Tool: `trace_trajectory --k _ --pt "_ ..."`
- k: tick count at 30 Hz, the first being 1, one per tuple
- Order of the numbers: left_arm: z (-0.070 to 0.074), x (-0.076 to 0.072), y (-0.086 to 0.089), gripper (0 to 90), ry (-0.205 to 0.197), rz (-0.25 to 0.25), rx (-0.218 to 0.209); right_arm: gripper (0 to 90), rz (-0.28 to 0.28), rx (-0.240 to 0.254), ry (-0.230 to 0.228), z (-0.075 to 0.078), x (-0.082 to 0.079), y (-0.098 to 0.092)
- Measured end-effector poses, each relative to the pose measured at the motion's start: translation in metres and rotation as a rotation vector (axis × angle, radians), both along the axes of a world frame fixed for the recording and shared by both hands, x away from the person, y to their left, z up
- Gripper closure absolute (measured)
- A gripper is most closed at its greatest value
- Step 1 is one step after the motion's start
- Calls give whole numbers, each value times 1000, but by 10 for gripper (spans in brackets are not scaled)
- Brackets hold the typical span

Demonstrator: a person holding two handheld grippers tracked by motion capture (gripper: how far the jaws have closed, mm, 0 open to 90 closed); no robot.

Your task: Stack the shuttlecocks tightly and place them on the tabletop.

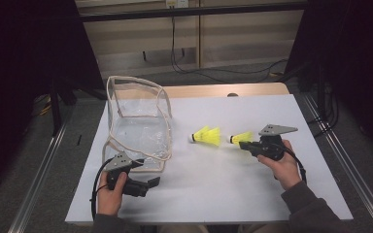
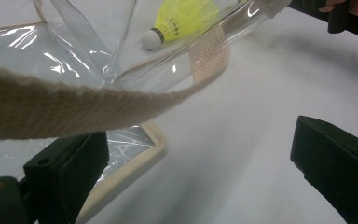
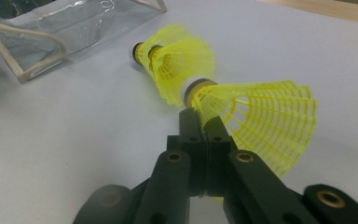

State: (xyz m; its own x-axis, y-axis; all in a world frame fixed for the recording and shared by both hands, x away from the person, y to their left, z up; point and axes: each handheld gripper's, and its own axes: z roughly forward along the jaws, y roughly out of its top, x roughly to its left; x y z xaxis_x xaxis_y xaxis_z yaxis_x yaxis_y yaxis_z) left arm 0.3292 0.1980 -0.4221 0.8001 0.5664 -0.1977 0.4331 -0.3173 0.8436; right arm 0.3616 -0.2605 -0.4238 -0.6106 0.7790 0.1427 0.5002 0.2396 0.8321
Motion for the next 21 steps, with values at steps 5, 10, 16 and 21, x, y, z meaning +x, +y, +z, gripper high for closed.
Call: trace_trajectory --k 5,10,16,21 --pt "0 0 0 43 -1 2 -1 893 -1 0 1 -1 2 -1" --pt "0 0 0 43 -1 2 -2 893 0 0 9 -2 4 0" --pt "0 0 0 43 0 2 0 894 -2 1 13 -2 6 1" --pt "0 0 0 43 2 2 0 894 3 3 10 0 9 3"
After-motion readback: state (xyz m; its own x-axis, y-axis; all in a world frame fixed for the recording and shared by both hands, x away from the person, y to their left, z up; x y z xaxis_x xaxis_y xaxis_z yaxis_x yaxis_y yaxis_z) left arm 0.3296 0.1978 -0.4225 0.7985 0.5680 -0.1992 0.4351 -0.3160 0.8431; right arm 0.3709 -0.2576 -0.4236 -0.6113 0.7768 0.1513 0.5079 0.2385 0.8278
